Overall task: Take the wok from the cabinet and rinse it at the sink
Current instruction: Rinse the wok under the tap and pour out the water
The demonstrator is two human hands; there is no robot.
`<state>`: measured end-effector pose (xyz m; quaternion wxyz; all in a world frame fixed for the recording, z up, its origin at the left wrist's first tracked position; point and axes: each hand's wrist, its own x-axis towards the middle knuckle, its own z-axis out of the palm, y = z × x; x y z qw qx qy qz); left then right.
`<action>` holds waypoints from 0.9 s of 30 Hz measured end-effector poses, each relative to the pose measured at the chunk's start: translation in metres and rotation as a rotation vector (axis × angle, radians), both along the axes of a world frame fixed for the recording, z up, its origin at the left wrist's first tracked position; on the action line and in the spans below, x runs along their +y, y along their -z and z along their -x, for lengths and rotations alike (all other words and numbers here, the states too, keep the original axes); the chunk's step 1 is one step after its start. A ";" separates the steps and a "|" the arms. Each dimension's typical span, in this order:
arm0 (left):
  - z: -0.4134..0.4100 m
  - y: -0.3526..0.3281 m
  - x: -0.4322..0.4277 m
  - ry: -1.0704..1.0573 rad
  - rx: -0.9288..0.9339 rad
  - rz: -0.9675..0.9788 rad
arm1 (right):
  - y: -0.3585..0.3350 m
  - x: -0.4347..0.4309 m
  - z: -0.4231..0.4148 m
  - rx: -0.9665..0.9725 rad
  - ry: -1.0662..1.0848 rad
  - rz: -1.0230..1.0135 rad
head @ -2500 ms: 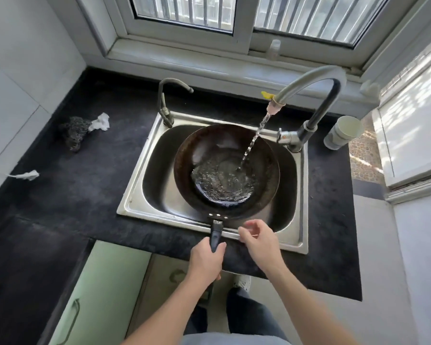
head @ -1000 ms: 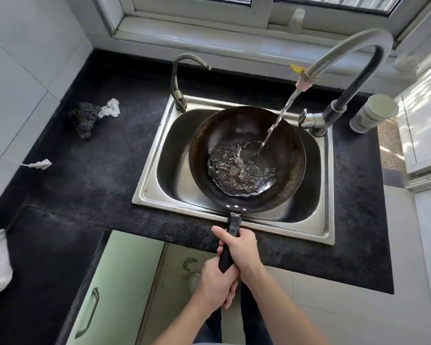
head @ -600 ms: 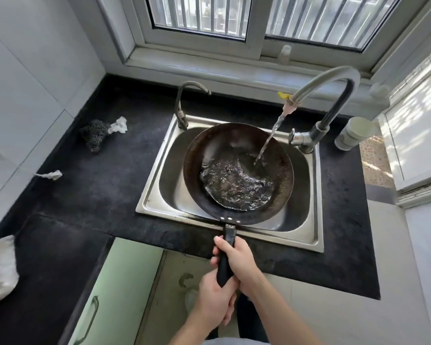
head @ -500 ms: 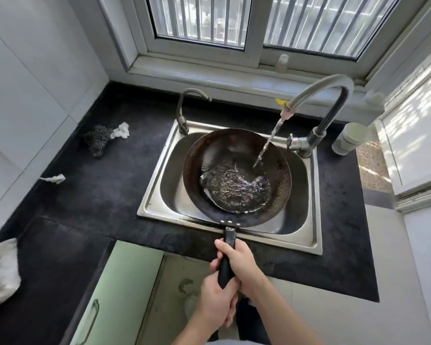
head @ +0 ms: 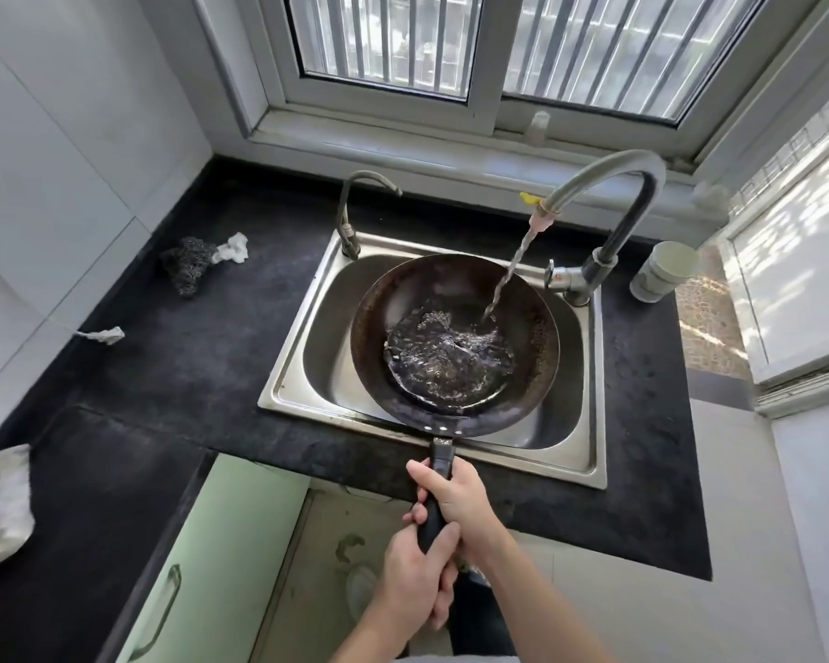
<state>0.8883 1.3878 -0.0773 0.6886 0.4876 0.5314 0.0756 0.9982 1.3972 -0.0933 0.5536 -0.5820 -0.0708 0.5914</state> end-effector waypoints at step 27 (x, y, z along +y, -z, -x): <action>0.009 0.000 0.016 0.034 0.025 -0.038 | 0.004 0.014 0.014 -0.083 0.057 0.074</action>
